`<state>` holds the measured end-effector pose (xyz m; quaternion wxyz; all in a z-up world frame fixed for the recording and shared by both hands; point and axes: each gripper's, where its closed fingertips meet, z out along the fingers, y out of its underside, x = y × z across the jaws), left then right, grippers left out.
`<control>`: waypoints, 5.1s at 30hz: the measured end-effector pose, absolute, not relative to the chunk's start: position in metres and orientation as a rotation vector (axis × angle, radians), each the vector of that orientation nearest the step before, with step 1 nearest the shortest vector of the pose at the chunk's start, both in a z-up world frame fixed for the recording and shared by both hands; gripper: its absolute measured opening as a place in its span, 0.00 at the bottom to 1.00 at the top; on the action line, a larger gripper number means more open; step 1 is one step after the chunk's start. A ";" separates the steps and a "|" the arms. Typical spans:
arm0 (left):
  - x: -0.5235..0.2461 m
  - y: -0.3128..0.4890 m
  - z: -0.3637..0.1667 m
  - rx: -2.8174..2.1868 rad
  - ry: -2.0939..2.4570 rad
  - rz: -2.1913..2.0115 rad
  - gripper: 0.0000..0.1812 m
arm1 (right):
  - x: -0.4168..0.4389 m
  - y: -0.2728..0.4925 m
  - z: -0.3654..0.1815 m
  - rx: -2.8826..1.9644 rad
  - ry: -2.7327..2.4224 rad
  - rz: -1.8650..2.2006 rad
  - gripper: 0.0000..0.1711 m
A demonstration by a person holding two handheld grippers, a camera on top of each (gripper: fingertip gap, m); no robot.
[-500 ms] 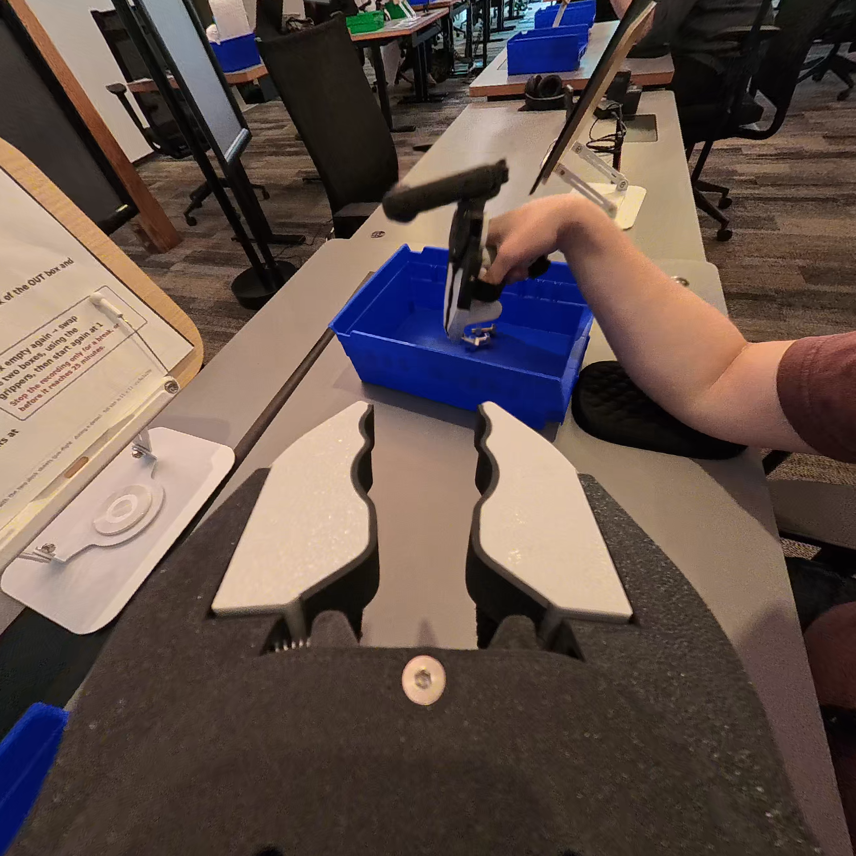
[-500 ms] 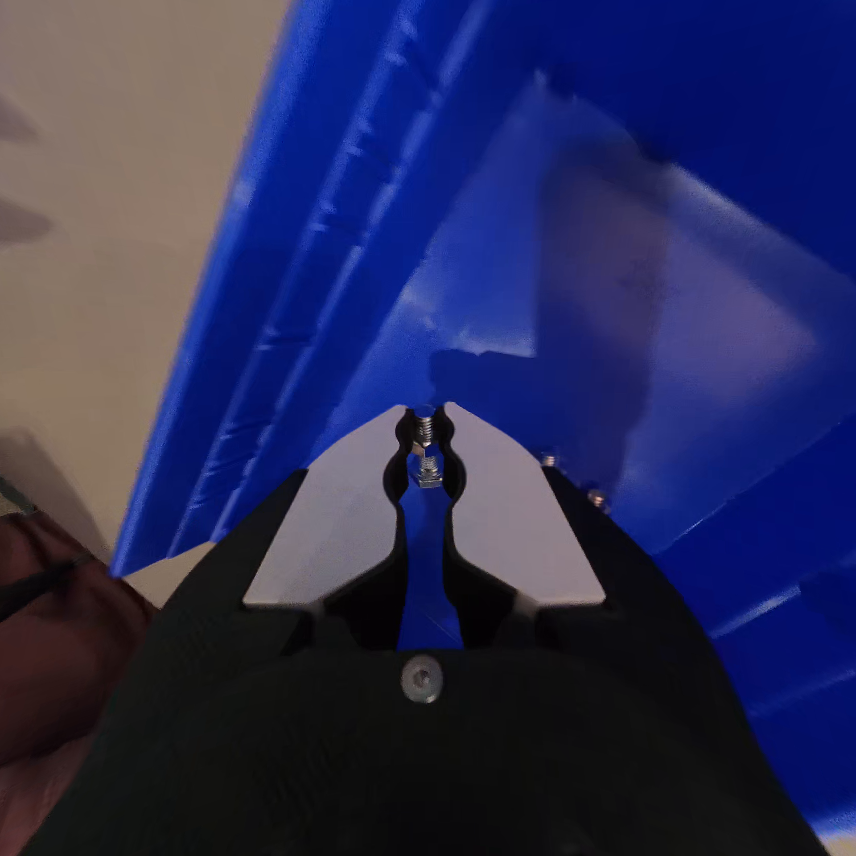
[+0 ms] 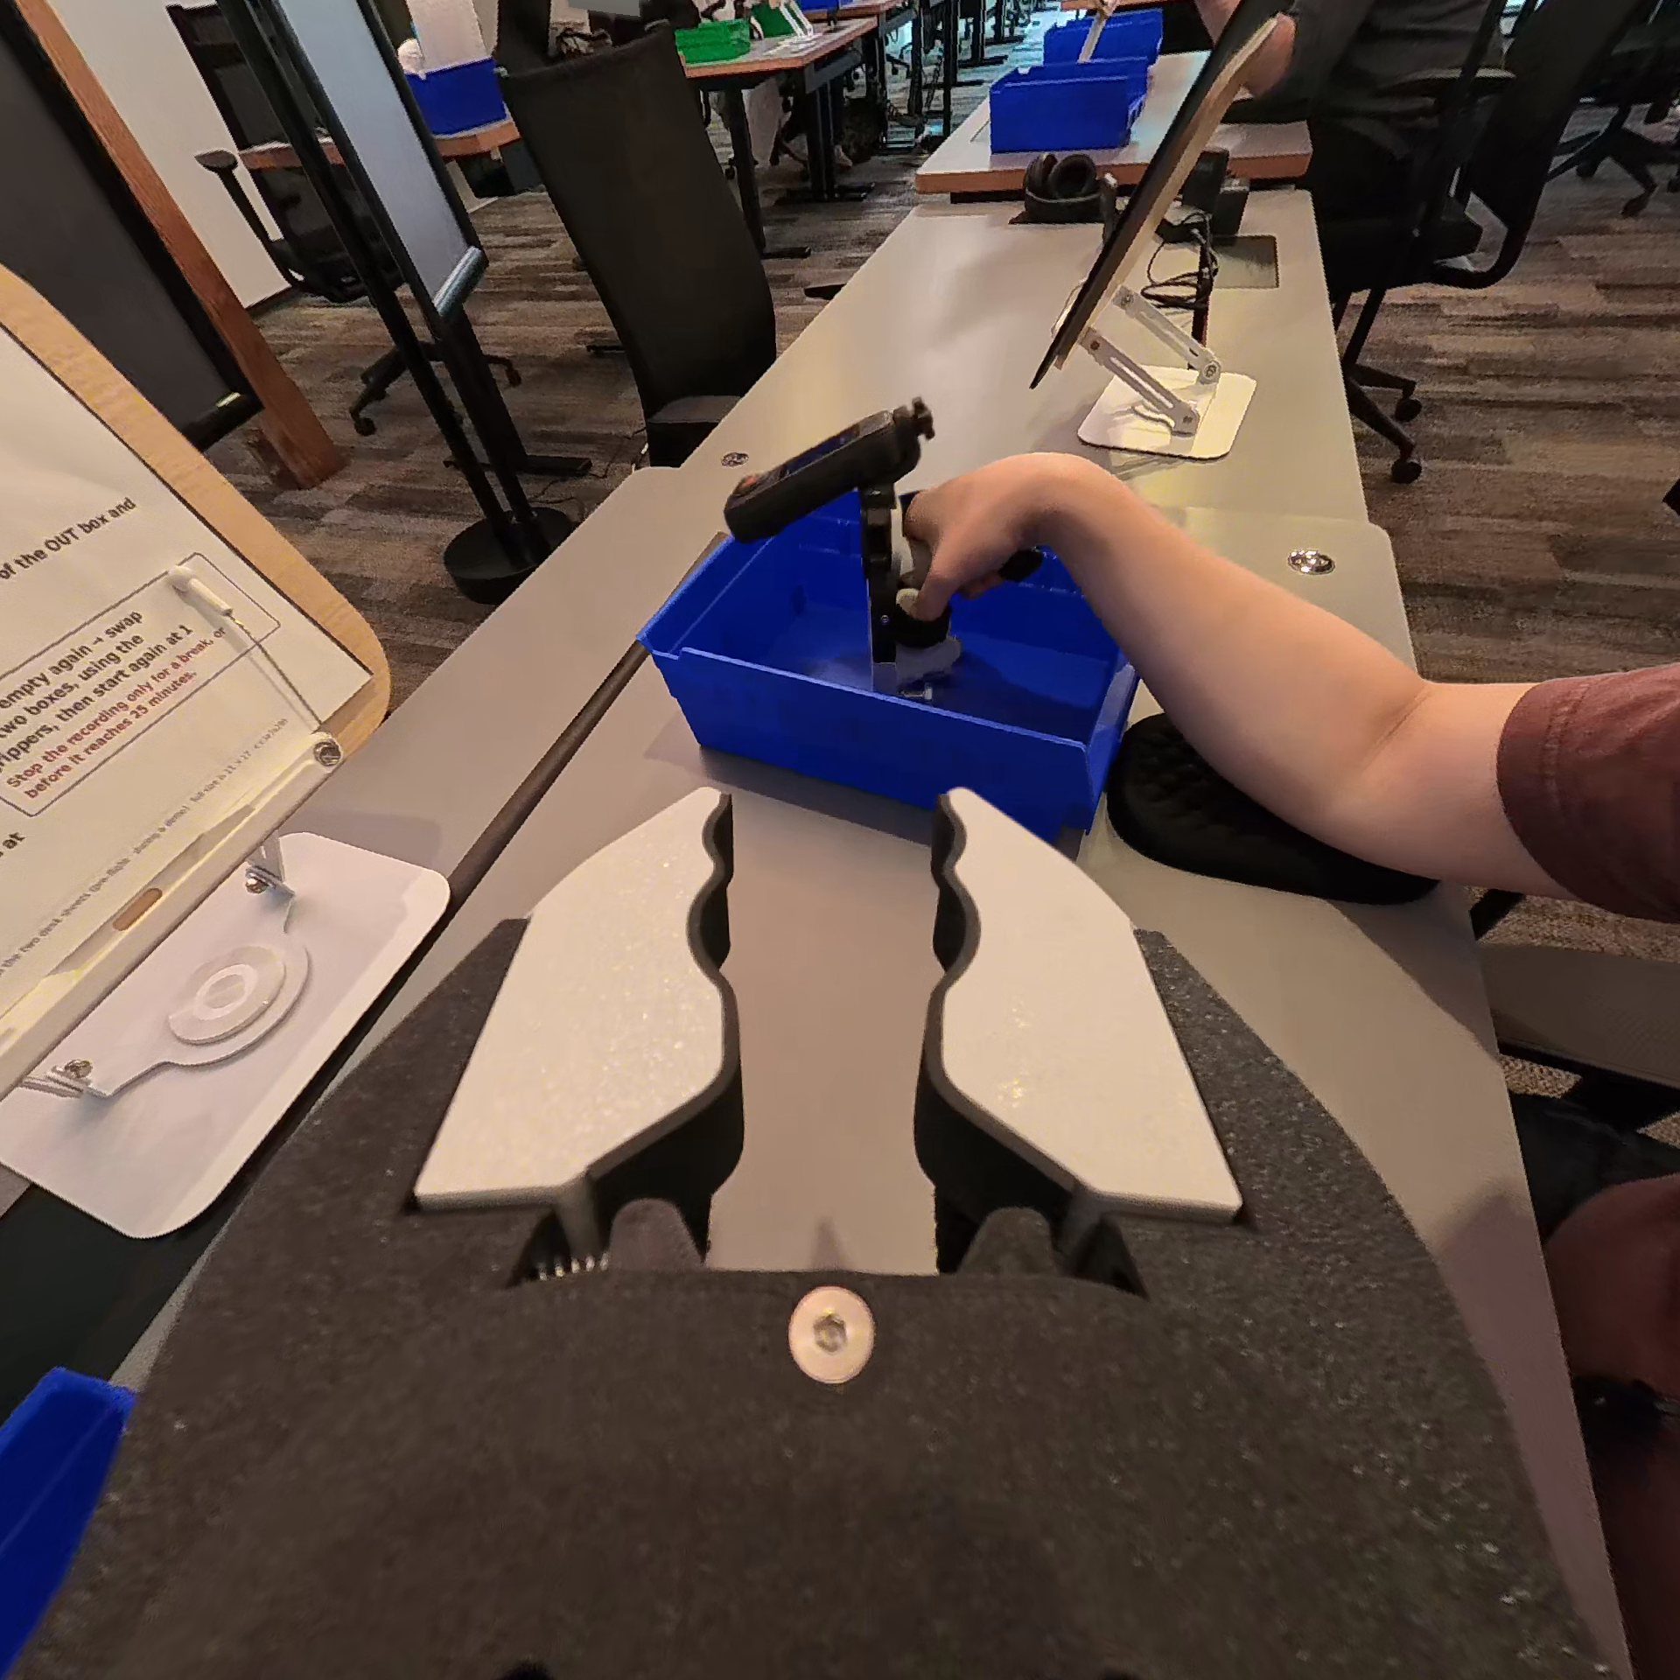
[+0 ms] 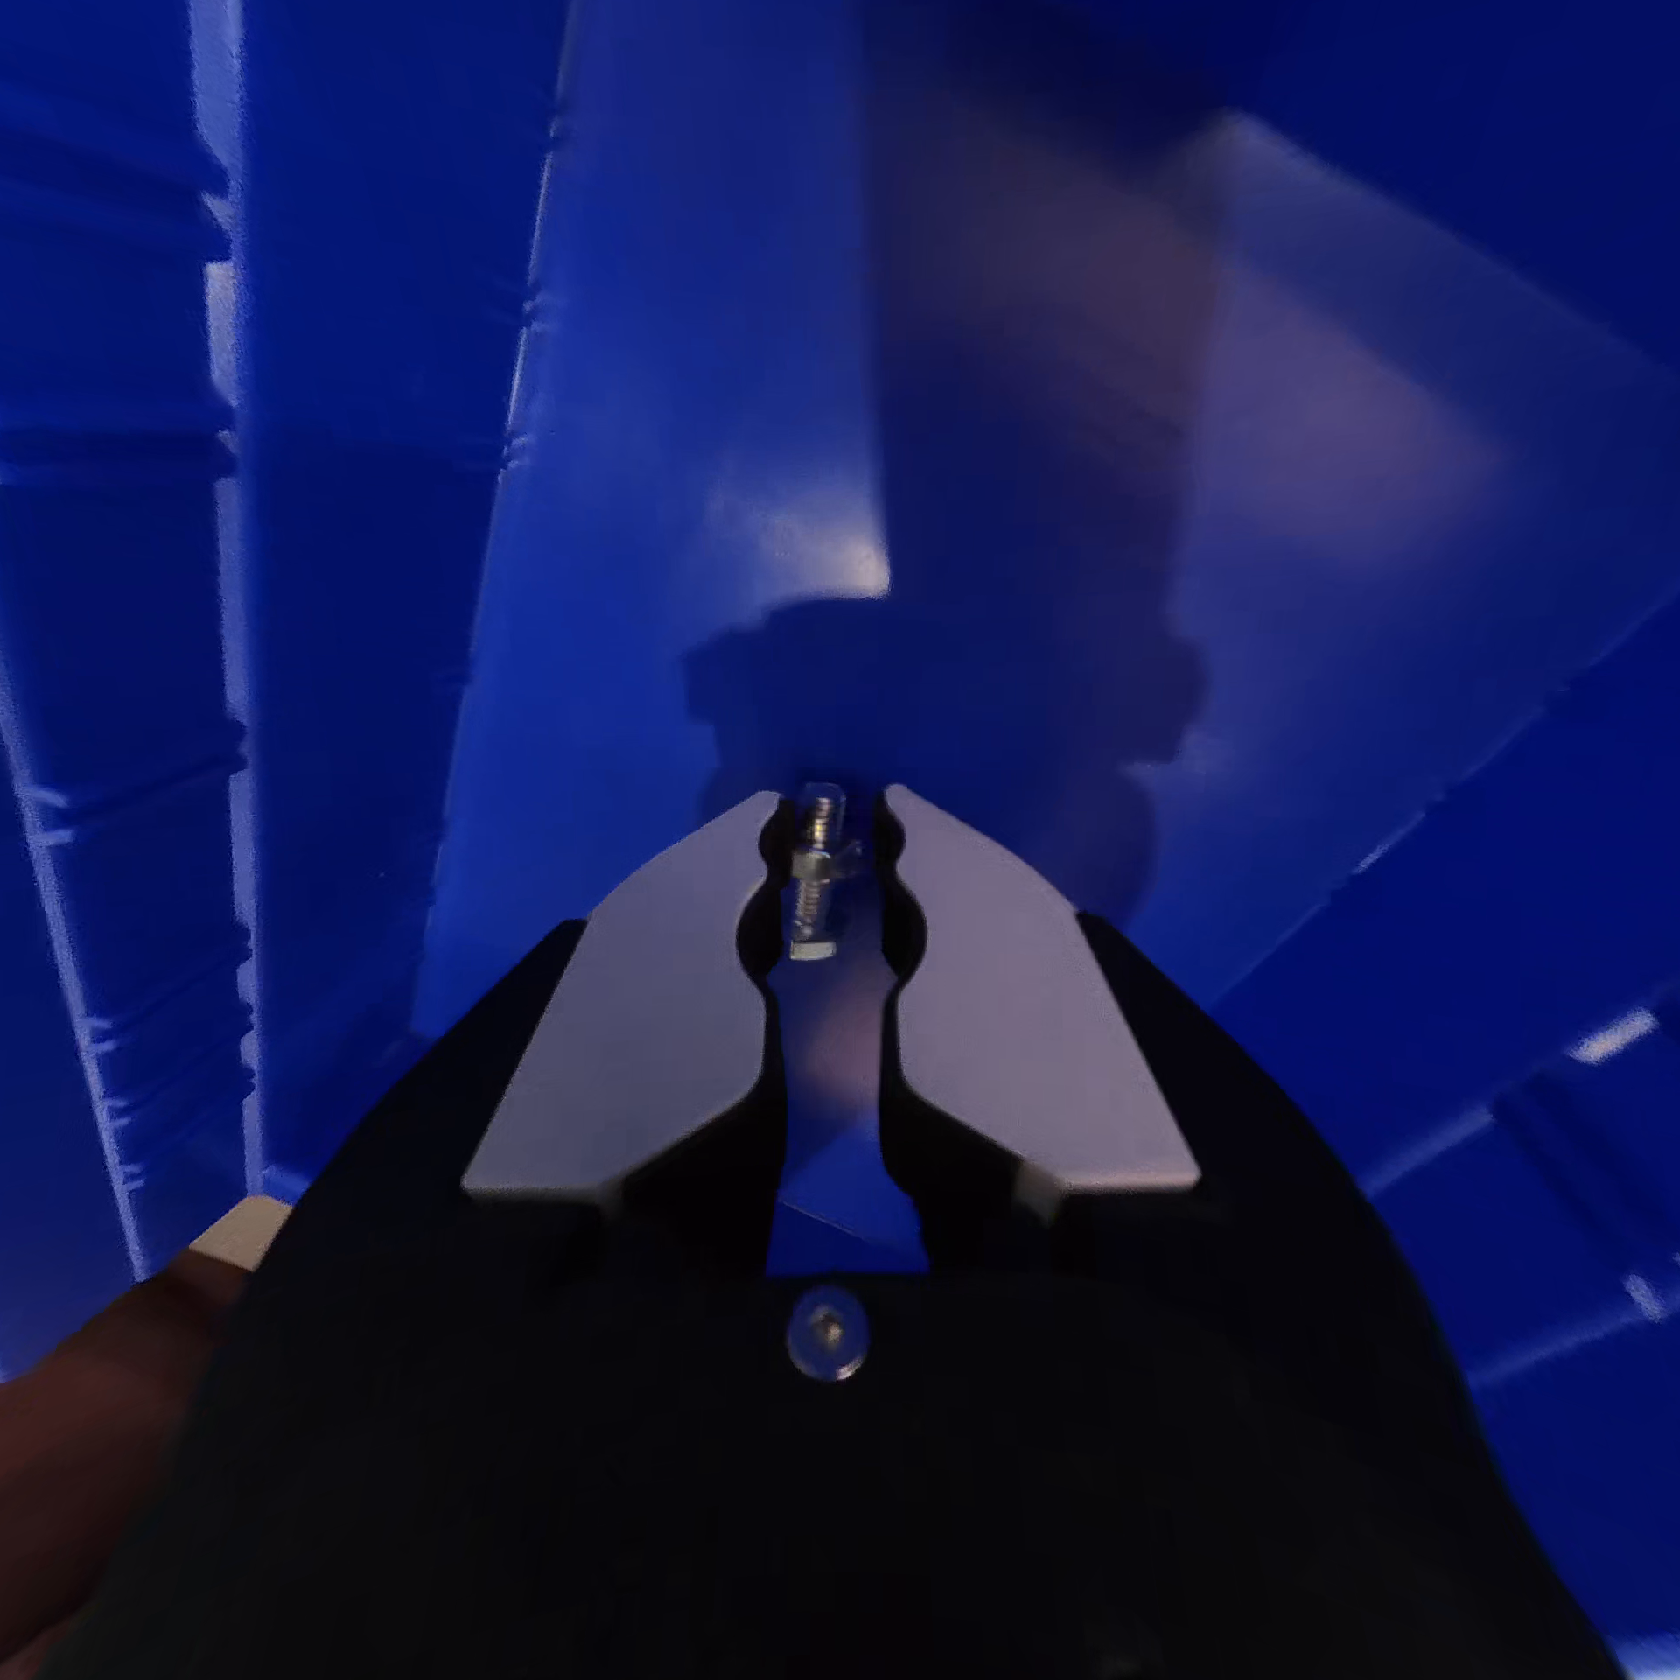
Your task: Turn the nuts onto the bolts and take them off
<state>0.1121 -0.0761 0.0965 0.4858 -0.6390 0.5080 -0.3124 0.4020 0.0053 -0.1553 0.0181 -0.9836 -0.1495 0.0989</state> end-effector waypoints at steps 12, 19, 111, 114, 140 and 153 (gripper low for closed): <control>0.008 -0.039 0.140 -1.582 0.943 -0.508 0.22 | 0.374 0.031 -0.032 -2.515 -0.534 0.318 0.13; -0.031 -0.051 0.166 -1.534 0.816 -0.461 0.21 | 0.305 0.023 0.116 -1.665 -0.721 0.344 0.15; 0.165 -0.052 -0.155 -2.148 1.275 -0.727 0.16 | 0.250 -0.026 0.128 -1.491 -1.059 0.392 0.24; 0.161 -0.048 -0.123 -2.061 1.221 -0.683 0.19 | 0.254 -0.028 0.129 -1.485 -1.060 0.375 0.24; -0.220 0.100 -0.134 -2.720 1.533 0.582 0.19 | 0.238 -0.007 0.100 -1.578 -1.131 0.258 0.25; -0.231 0.098 -0.150 -2.790 1.606 0.594 0.11 | 0.229 0.000 0.081 -1.631 -1.195 0.224 0.25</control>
